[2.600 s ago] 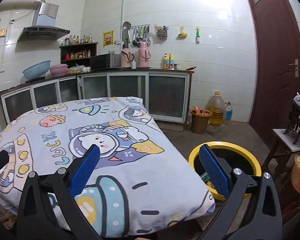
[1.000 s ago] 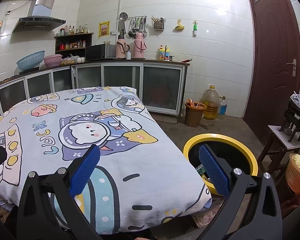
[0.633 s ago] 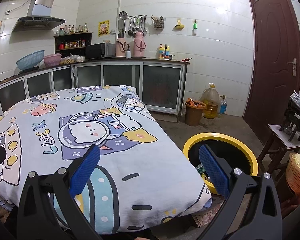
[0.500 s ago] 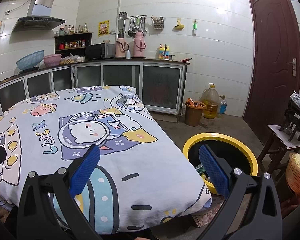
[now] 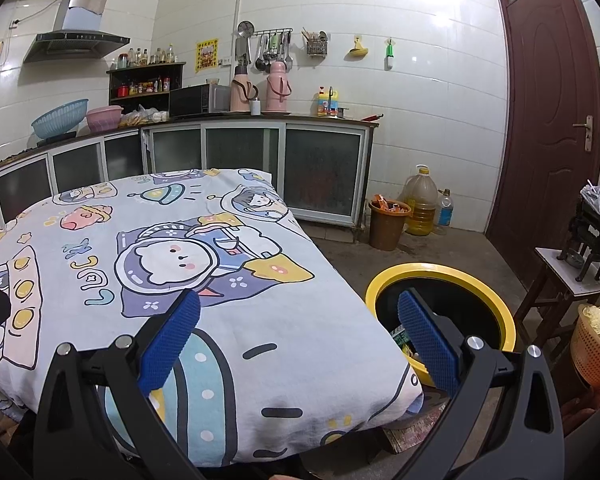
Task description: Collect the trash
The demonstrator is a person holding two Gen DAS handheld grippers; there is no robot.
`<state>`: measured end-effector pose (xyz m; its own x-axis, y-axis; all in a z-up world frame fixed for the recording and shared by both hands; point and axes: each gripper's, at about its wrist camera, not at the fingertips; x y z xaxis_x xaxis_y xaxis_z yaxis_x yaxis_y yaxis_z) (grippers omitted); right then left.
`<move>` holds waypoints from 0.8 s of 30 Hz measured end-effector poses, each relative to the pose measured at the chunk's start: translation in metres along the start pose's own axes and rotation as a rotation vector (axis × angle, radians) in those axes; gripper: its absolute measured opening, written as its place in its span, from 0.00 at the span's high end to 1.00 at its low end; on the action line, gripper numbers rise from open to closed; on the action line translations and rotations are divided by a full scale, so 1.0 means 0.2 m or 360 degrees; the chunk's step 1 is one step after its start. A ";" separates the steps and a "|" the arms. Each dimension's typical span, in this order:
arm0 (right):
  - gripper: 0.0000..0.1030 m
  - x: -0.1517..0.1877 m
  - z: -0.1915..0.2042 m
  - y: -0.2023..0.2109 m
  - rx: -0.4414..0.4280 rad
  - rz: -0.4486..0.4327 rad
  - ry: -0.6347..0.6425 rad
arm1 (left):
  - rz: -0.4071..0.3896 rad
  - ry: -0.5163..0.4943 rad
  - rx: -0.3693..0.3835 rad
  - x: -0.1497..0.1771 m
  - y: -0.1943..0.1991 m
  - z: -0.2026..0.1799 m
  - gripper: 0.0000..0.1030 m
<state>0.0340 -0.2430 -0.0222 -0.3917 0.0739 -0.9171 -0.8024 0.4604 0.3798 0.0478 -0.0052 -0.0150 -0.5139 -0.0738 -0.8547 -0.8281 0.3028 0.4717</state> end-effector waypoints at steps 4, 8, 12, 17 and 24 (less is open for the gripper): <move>0.08 0.01 0.00 0.00 0.0004 0.0004 0.0000 | 0.0007 0.0000 -0.0002 0.00 0.00 0.00 0.08; 0.08 0.01 0.00 0.00 0.0003 0.0004 0.0001 | 0.0007 -0.0001 -0.0001 0.00 0.00 0.00 0.08; 0.08 0.02 0.01 -0.01 0.0005 0.0015 0.0005 | 0.0013 -0.0001 0.0000 0.00 -0.01 0.01 0.08; 0.08 0.02 0.00 -0.01 0.0006 0.0013 0.0005 | 0.0017 0.0001 0.0005 0.00 -0.01 0.01 0.08; 0.08 0.03 0.01 -0.01 0.0007 0.0016 0.0007 | 0.0015 0.0025 0.0015 0.01 -0.02 0.02 0.08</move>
<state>0.0335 -0.2417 -0.0274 -0.4017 0.0751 -0.9127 -0.7964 0.4634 0.3886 0.0506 -0.0015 -0.0189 -0.5252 -0.0860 -0.8466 -0.8211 0.3125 0.4777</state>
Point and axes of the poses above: each gripper's, at about its wrist camera, not at the fingertips, and y roughly against the way its jaws point, z to its left, x to its underside, and after that the axes turned 12 degrees about x, right-handed
